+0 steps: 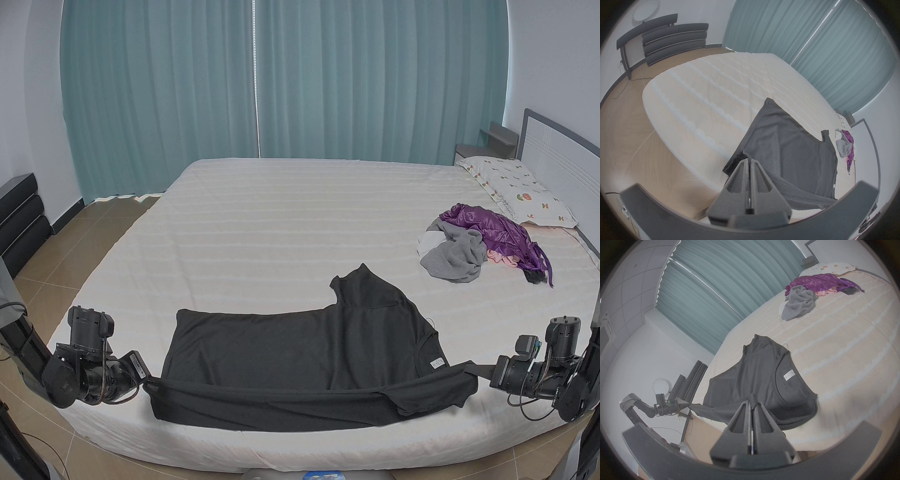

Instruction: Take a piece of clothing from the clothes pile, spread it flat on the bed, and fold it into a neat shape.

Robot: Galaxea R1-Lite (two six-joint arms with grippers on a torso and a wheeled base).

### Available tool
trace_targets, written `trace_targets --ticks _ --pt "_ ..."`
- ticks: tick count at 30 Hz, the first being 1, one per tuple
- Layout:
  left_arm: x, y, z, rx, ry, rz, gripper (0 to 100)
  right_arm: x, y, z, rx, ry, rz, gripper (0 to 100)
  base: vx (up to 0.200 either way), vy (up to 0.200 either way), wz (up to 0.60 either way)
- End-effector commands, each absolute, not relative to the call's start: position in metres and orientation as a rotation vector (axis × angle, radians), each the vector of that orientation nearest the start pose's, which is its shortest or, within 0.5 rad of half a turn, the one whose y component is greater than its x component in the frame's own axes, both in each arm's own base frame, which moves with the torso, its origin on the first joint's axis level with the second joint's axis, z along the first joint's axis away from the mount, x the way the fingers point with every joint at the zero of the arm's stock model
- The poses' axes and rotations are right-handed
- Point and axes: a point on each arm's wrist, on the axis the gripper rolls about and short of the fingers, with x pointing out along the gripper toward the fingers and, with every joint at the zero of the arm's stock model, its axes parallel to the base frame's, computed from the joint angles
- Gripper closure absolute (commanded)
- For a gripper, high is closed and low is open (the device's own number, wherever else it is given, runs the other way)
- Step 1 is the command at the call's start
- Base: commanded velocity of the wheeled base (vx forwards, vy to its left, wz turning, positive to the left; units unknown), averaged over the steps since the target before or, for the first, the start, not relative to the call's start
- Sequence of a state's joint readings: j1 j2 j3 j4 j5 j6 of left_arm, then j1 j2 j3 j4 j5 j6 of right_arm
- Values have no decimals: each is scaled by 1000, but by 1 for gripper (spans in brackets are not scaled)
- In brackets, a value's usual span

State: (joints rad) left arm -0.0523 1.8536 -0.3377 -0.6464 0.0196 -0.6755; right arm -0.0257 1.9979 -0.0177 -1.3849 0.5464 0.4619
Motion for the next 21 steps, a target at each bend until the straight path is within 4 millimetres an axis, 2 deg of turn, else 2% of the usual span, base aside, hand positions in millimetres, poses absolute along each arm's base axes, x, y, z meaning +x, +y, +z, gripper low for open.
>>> trace_targets --ticks 1,12,15,21 --pt "224 -10 39 -588 855 267 100 194 6 41 596 670 369 100 0 0 0" --pt "206 -10 41 -543 874 250 100 169 6 52 537 738 367 100 0 0 0" --pt "199 -10 36 -512 907 245 100 163 7 57 533 741 366 100 0 0 0" --pt "204 -10 39 -485 891 227 100 158 7 54 518 793 360 100 0 0 0"
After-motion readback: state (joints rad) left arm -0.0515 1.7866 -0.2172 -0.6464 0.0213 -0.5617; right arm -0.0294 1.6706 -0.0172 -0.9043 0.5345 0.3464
